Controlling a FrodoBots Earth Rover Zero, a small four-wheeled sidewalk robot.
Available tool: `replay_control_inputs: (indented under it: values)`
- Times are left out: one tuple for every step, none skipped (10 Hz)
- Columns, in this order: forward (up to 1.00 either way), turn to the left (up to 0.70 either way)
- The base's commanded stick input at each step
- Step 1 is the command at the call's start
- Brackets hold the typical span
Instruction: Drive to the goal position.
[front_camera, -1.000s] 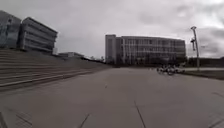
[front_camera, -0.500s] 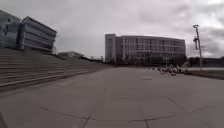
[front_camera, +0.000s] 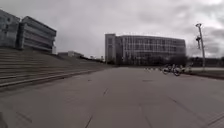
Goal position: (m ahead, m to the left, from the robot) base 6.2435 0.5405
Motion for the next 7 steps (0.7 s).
replay_control_inputs:
  values:
    - [0.70,0.00]
    - [0.70,0.00]
    - [0.70,0.00]
    - [0.70,0.00]
    - [0.70,0.00]
    - [0.70,0.00]
    - [0.70,0.00]
